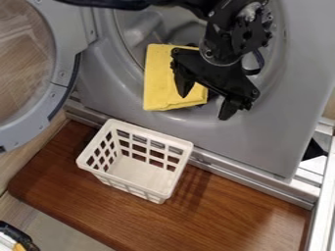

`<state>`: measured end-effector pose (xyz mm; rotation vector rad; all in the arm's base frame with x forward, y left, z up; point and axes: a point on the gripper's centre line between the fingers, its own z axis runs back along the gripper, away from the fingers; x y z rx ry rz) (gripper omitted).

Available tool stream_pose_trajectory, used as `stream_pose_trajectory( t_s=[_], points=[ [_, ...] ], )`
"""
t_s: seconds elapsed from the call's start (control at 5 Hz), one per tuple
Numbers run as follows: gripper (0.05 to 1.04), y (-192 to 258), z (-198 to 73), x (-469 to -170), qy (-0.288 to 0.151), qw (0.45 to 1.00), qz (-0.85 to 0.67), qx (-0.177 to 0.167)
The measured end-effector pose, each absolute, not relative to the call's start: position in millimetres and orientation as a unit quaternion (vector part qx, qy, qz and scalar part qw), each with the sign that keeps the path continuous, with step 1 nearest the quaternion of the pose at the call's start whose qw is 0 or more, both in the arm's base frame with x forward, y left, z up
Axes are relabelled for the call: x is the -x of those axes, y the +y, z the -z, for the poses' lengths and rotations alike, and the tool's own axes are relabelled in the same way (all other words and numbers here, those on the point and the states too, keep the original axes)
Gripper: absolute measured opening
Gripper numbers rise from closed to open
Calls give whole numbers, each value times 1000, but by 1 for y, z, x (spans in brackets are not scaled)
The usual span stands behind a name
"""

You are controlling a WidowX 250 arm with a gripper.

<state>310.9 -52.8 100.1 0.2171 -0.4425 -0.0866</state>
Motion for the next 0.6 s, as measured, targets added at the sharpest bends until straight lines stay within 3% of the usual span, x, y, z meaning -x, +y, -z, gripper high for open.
stream_pose_trajectory(
  t_s=[0.6],
  points=[
    [1000, -30, -98, -306, -184, 972, -1, -144]
  ],
)
